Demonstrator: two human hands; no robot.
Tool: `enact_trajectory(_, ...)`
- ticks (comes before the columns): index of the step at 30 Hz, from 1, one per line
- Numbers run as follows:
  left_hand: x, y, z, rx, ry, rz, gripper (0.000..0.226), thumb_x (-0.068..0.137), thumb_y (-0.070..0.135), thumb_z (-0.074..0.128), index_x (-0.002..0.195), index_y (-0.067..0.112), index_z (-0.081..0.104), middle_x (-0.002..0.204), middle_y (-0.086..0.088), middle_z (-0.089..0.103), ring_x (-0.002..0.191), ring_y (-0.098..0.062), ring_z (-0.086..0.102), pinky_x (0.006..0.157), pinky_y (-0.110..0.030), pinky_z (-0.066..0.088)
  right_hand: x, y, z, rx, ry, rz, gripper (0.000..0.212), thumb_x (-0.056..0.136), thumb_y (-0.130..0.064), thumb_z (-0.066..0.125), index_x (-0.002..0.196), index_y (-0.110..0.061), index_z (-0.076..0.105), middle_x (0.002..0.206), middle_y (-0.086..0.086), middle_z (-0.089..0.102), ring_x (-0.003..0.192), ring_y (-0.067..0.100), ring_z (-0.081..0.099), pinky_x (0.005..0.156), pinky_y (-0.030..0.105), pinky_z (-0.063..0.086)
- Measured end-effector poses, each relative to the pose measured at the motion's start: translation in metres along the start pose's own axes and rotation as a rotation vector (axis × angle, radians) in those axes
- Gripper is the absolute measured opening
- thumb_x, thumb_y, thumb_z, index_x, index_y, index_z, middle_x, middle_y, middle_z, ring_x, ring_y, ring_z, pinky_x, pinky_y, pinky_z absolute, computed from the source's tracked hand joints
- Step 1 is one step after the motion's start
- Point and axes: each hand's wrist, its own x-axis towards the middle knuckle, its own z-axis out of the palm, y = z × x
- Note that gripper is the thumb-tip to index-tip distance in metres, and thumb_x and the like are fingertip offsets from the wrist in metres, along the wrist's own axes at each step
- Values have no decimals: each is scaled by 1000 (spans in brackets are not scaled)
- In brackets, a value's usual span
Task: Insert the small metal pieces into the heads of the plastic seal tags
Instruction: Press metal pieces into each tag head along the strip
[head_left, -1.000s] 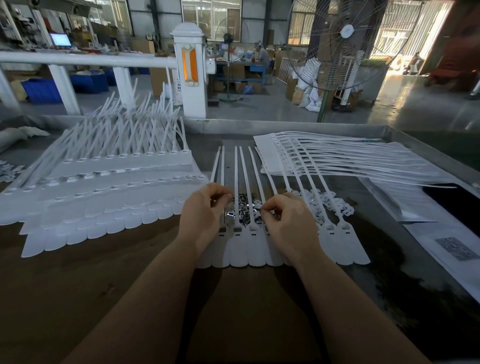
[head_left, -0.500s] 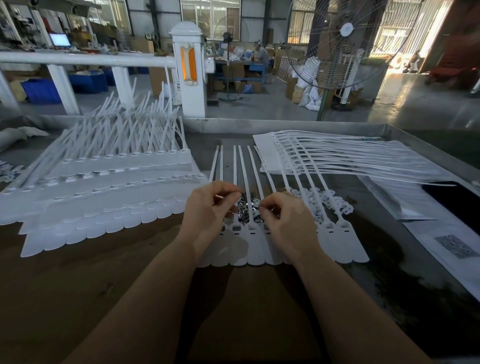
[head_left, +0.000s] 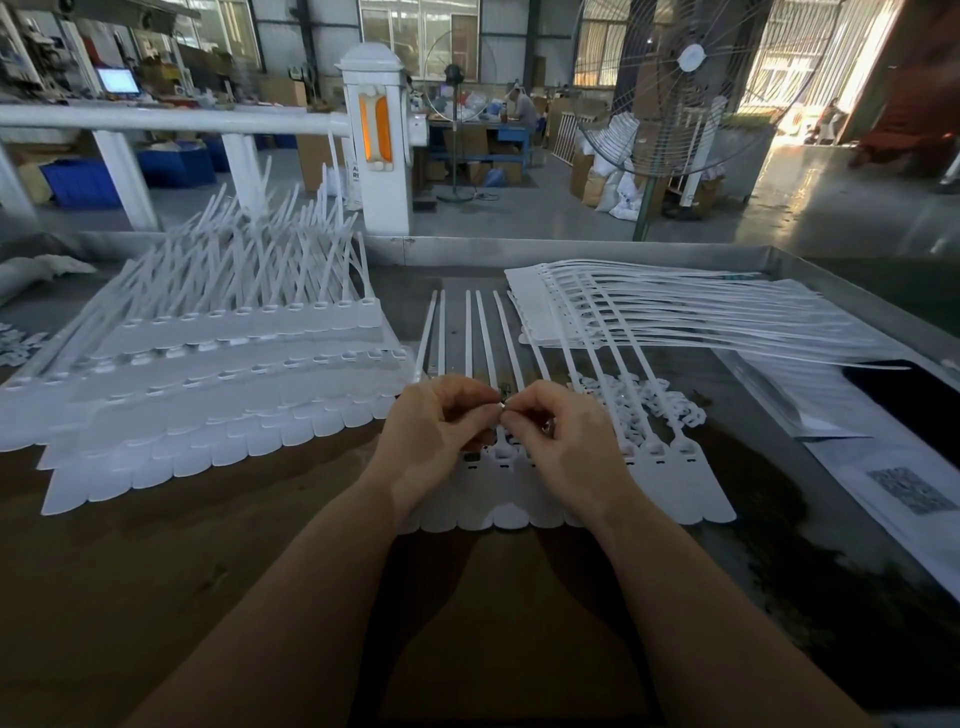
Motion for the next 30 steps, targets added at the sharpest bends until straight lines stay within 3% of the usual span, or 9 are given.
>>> enact_trajectory(10,0,0,-1,-36,19,-7,9,87,8,60,91,13,67,77,-7,71,68,-15,67,63,-19,54,1,-1,0,4,-15,50,6,88,-14,60,84,-11,63,76,-3,59,78,17,56,73,33,48)
enact_trajectory(14,0,1,-3,-65,55,-21,12,90,10,57,89,17,67,82,-3,70,71,-7,67,63,-14,51,1,0,0,21,-6,74,9,91,-15,57,81,-16,58,71,-10,54,72,7,52,67,21,41)
enact_trajectory(24,1,2,-1,171,12,29,7,87,13,62,86,13,68,72,5,63,65,1,56,62,-8,43,1,2,-1,36,-25,95,9,91,-18,56,83,-15,60,72,-11,54,74,7,53,69,22,44)
enact_trajectory(27,3,2,-1,237,32,31,8,89,17,59,86,15,66,70,9,60,64,2,53,61,-5,40,1,1,-2,71,51,101,10,91,-17,57,81,-17,60,69,-11,55,66,-2,51,61,9,40)
enact_trajectory(30,2,2,-2,346,62,76,8,89,20,59,85,18,66,72,11,58,71,-4,53,64,-6,39,1,1,-3,101,148,151,11,90,-18,58,79,-20,60,69,-10,55,66,2,51,61,11,38)
